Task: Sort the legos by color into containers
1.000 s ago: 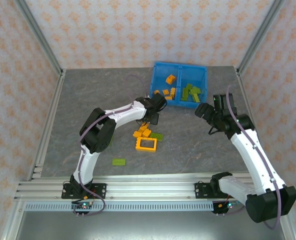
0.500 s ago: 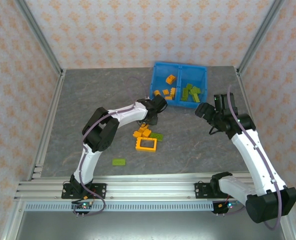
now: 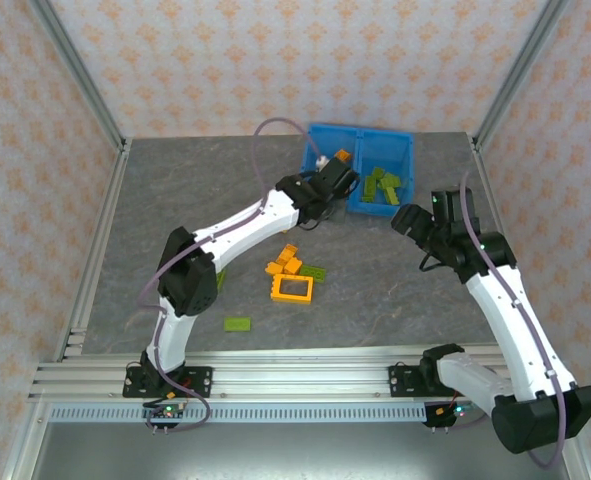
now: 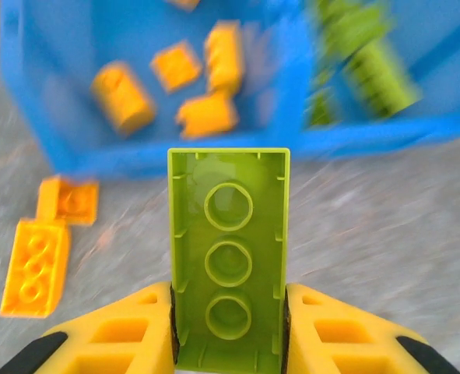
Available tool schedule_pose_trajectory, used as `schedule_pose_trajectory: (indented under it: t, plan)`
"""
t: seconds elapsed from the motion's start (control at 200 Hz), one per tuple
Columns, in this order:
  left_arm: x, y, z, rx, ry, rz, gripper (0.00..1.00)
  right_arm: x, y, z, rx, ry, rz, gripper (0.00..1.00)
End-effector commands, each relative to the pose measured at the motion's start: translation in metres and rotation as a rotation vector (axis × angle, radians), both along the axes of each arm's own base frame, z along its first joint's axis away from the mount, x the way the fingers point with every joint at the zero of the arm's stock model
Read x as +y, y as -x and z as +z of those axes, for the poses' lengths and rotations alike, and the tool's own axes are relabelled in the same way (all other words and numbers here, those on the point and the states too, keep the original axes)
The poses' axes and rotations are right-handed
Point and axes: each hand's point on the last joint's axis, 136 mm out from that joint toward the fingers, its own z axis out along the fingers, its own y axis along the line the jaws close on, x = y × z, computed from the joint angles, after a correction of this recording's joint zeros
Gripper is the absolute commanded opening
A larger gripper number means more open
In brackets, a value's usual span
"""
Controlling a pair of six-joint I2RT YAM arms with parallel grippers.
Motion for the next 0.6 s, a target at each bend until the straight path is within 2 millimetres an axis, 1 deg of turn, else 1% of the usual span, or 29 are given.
schedule_pose_trajectory:
  t: [0.0, 0.045, 0.05, 0.055, 0.06, 0.065, 0.09, 0.105, 0.11, 0.12, 0.14, 0.16, 0.18, 0.185, 0.21, 0.245, 0.29, 0.33, 0.345, 0.395, 0.41, 0.43, 0.45, 0.505, 0.596]
  plan:
    - [-0.007, -0.013, 0.032, -0.064, 0.005, -0.012, 0.31, -0.004, 0.005, 0.017, -0.039, -0.004, -0.028, 0.87]
    - [-0.017, -0.022, 0.033, -0.083, 0.012, -0.022, 0.31, -0.005, 0.007, 0.018, -0.041, -0.007, -0.034, 0.87]
    - [-0.018, -0.023, 0.037, -0.09, 0.017, -0.023, 0.31, -0.005, 0.007, 0.018, -0.041, -0.008, -0.035, 0.87]
    - [-0.02, -0.025, 0.034, -0.088, 0.015, -0.025, 0.31, -0.005, 0.007, 0.018, -0.042, -0.008, -0.035, 0.87]
    - [-0.021, -0.025, 0.037, -0.095, 0.02, -0.025, 0.31, -0.005, 0.008, 0.018, -0.042, -0.008, -0.035, 0.87]
    - [-0.022, -0.027, 0.034, -0.093, 0.017, -0.026, 0.31, -0.005, 0.008, 0.018, -0.042, -0.008, -0.035, 0.87]
    - [-0.028, -0.033, 0.035, -0.107, 0.027, -0.034, 0.31, -0.006, 0.009, 0.019, -0.045, -0.011, -0.038, 0.87]
    - [-0.032, -0.035, 0.04, -0.122, 0.039, -0.044, 0.31, -0.005, 0.01, 0.018, -0.045, -0.014, -0.038, 0.87]
    - [-0.034, -0.036, 0.034, -0.114, 0.031, -0.046, 0.31, -0.005, 0.01, 0.019, -0.046, -0.015, -0.039, 0.88]
    - [-0.037, -0.038, 0.039, -0.128, 0.043, -0.05, 0.31, -0.006, 0.011, 0.019, -0.048, -0.016, -0.039, 0.88]
    - [-0.043, -0.043, 0.035, -0.132, 0.047, -0.065, 0.3, -0.006, 0.012, 0.019, -0.048, -0.017, -0.04, 0.87]
    - [-0.05, -0.046, 0.039, -0.149, 0.065, -0.079, 0.3, -0.006, 0.013, 0.019, -0.048, -0.018, -0.04, 0.88]
    - [-0.056, -0.05, 0.039, -0.157, 0.077, -0.095, 0.3, -0.006, 0.014, 0.019, -0.049, -0.02, -0.04, 0.87]
    - [-0.058, -0.051, 0.035, -0.155, 0.077, -0.097, 0.3, -0.006, 0.014, 0.019, -0.049, -0.021, -0.04, 0.88]
    - [-0.066, -0.055, 0.037, -0.169, 0.098, -0.114, 0.3, -0.006, 0.016, 0.019, -0.049, -0.021, -0.039, 0.87]
    - [-0.078, -0.06, 0.032, -0.174, 0.12, -0.149, 0.3, -0.007, 0.018, 0.018, -0.048, -0.02, -0.04, 0.88]
    - [-0.096, -0.064, 0.033, -0.196, 0.164, -0.2, 0.3, -0.008, 0.021, 0.018, -0.043, -0.018, -0.041, 0.87]
    - [-0.108, -0.069, 0.03, -0.207, 0.199, -0.228, 0.31, -0.008, 0.023, 0.017, -0.041, -0.017, -0.041, 0.88]
    - [-0.111, -0.071, 0.031, -0.215, 0.21, -0.231, 0.31, -0.009, 0.024, 0.016, -0.041, -0.015, -0.041, 0.88]
    - [-0.119, -0.078, 0.023, -0.217, 0.239, -0.224, 0.31, -0.009, 0.026, 0.015, -0.04, -0.015, -0.039, 0.88]
    - [-0.121, -0.078, 0.025, -0.223, 0.252, -0.222, 0.31, -0.009, 0.027, 0.014, -0.04, -0.014, -0.041, 0.88]
    - [-0.123, -0.081, 0.021, -0.222, 0.262, -0.213, 0.31, -0.01, 0.028, 0.014, -0.04, -0.013, -0.04, 0.88]
    - [-0.125, -0.084, 0.023, -0.23, 0.274, -0.204, 0.31, -0.009, 0.028, 0.014, -0.041, -0.014, -0.039, 0.88]
    - [-0.128, -0.091, 0.018, -0.24, 0.3, -0.173, 0.31, -0.01, 0.03, 0.012, -0.038, -0.013, -0.038, 0.88]
    - [-0.128, -0.1, 0.004, -0.248, 0.307, -0.125, 0.31, -0.009, 0.031, 0.011, -0.032, -0.017, -0.031, 0.88]
